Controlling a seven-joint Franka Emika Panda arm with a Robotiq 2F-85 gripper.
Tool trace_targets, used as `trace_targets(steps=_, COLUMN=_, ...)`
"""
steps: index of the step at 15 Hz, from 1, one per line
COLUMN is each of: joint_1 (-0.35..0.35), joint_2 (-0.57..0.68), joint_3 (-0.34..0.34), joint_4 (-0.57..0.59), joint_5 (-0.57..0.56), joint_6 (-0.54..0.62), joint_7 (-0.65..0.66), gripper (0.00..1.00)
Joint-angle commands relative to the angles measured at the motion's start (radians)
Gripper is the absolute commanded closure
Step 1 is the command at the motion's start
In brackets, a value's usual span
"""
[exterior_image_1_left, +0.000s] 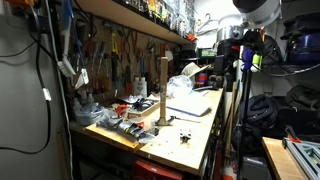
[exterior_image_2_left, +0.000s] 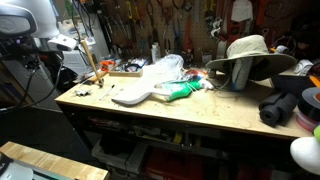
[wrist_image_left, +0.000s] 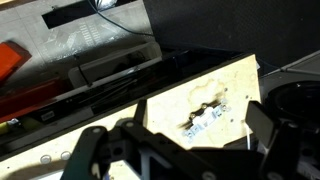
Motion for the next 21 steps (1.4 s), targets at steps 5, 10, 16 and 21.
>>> trace_targets(steps=5, joint_1=-0.013, joint_2=0.067, joint_3=0.038, joint_4=0.003, joint_5=0.074, joint_6=0.052, joint_7=0.2, gripper=0.0)
trace_targets(steps=10, joint_1=0.009, joint_2=0.148, joint_3=0.076, joint_4=0.004, joint_5=0.198, joint_6=0.221, joint_7=0.346, gripper=0.0)
trace_targets(steps=16, joint_1=0.019, joint_2=0.288, joint_3=0.168, joint_4=0.002, joint_5=0.188, joint_6=0.357, joint_7=0.521, gripper=0.0)
trace_targets(steps=21, joint_1=0.049, joint_2=0.388, joint_3=0.199, joint_4=0.002, joint_5=0.198, joint_6=0.417, joint_7=0.591, gripper=0.0)
